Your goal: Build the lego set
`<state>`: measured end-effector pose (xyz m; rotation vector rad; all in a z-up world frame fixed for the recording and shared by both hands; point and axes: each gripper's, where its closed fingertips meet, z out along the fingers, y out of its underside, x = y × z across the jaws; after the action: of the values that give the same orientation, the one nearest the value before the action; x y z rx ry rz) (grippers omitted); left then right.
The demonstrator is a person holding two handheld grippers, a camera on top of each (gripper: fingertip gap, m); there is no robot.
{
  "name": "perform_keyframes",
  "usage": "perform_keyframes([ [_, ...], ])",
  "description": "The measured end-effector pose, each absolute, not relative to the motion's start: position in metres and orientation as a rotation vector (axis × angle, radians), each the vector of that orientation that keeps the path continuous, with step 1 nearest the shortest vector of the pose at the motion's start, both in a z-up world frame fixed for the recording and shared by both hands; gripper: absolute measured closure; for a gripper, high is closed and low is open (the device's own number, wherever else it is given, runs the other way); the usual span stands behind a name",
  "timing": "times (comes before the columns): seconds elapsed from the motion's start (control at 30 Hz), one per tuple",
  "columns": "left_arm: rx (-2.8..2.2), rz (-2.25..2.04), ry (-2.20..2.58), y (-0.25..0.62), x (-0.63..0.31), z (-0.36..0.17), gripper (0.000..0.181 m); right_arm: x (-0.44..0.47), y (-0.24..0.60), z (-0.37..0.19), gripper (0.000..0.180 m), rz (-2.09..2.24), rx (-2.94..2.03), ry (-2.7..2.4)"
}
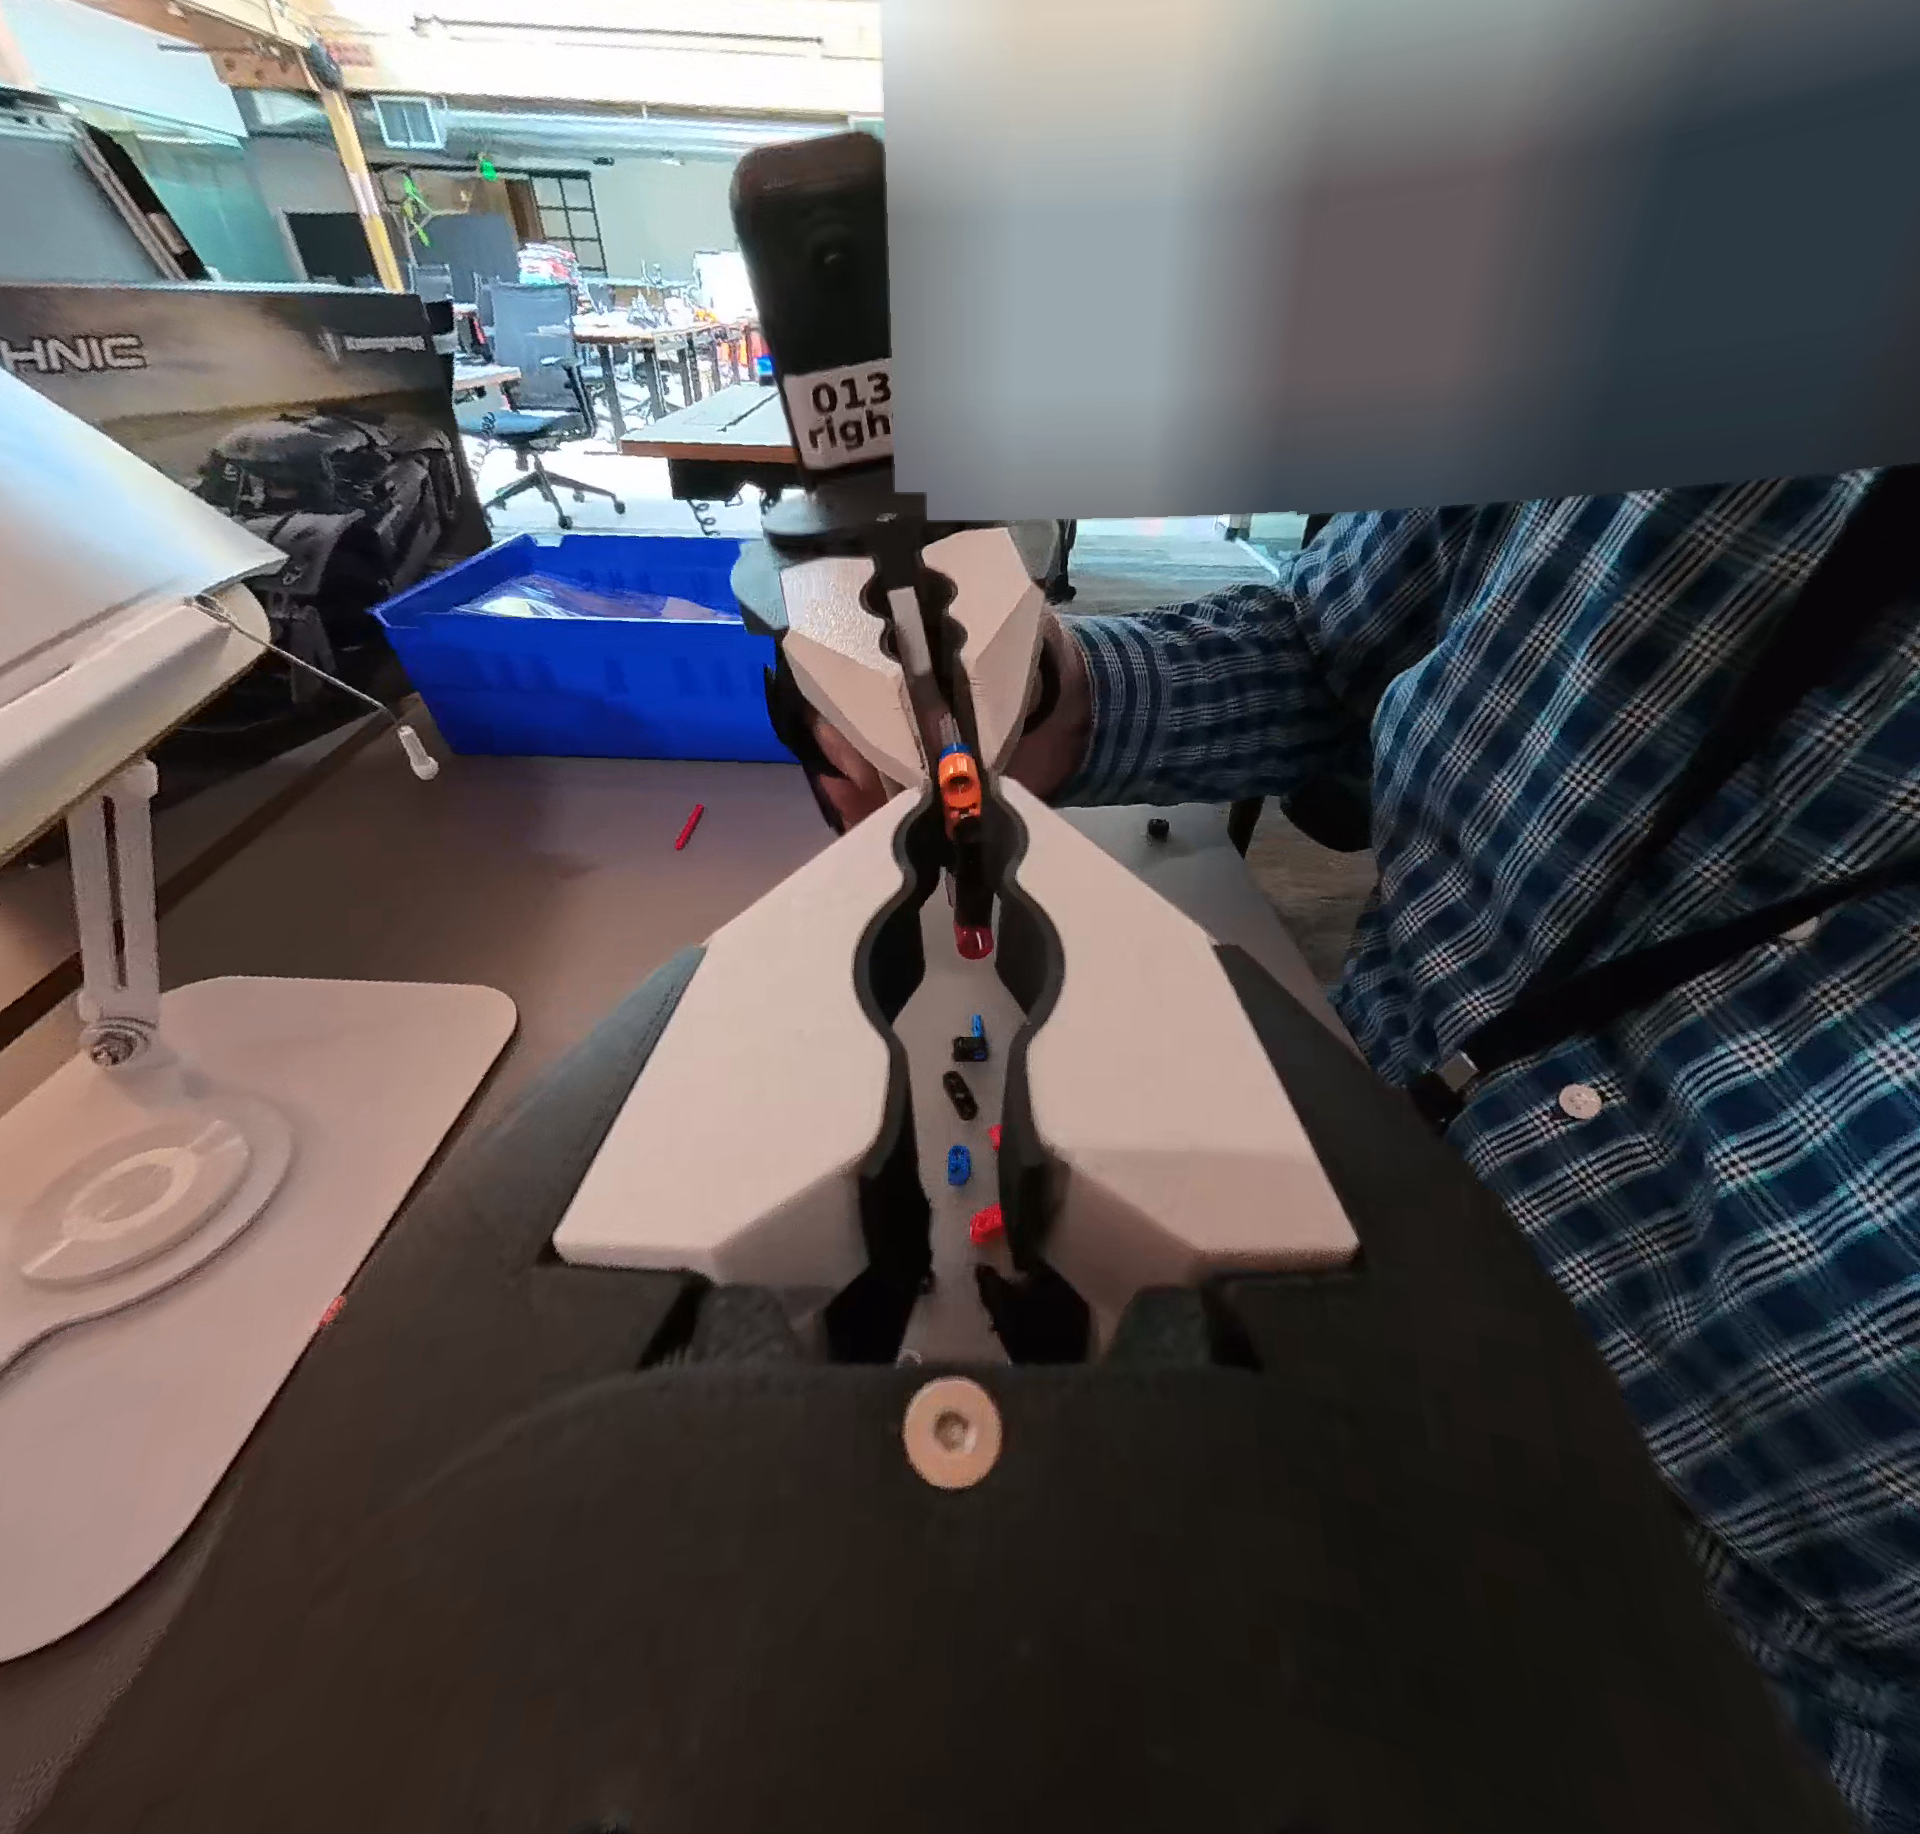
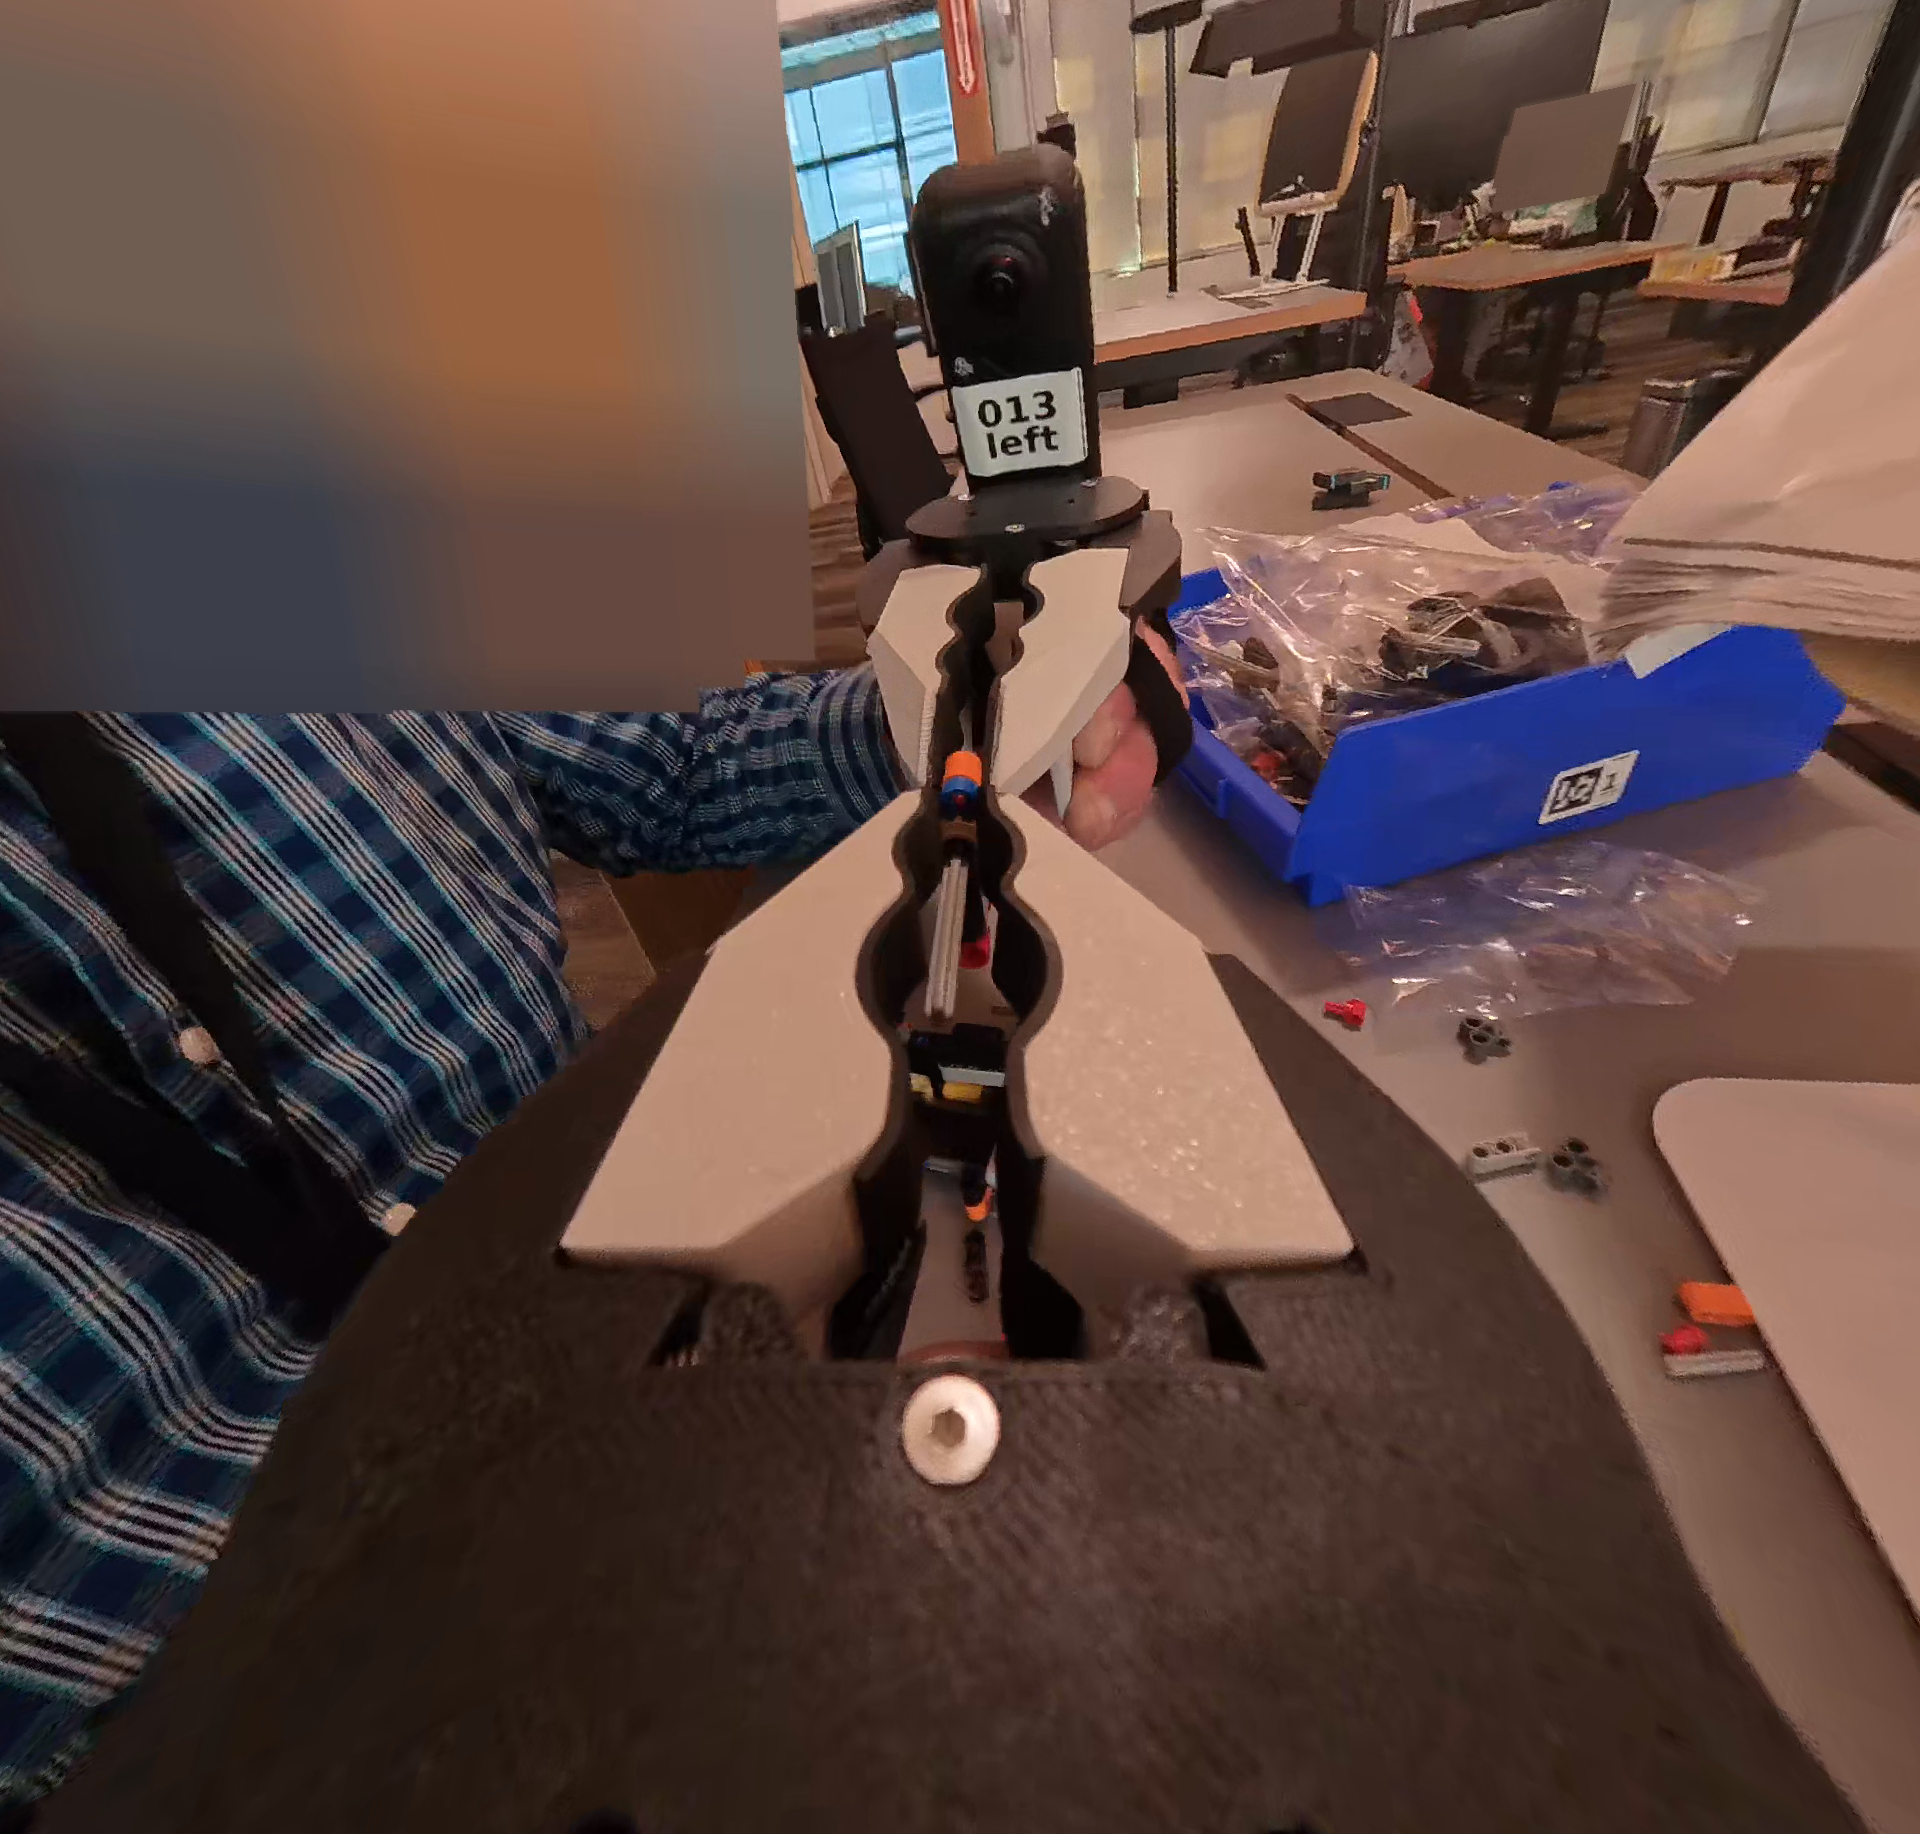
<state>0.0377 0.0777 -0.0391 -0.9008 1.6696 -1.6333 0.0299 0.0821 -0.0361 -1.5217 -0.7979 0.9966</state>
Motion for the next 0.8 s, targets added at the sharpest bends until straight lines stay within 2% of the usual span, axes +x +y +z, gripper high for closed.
perform_keyframes([
  [0.07,-0.914,-1.599,1.654,0.08,0.041,-0.041,0.174,0.035,0.085,-0.034,0.177,1.056,-1.506,-0.753],
  [0.17,-0.954,-1.515,1.684,0.082,0.045,-0.049,0.16,0.05,0.087,-0.021,0.177,1.13,-1.438,-0.659],
  [0.27,-0.945,-1.454,1.692,0.078,0.05,-0.05,0.162,0.05,0.086,-0.023,0.177,1.176,-1.426,-0.648],
  [0.37,-0.951,-1.41,1.665,0.077,0.054,-0.051,0.174,0.05,0.086,-0.022,0.177,1.19,-1.396,-0.642],
  [0.8,-0.972,-1.38,1.686,0.079,0.053,-0.056,0.176,0.04,0.086,-0.031,0.171,0.959,-1.48,-0.835],
])
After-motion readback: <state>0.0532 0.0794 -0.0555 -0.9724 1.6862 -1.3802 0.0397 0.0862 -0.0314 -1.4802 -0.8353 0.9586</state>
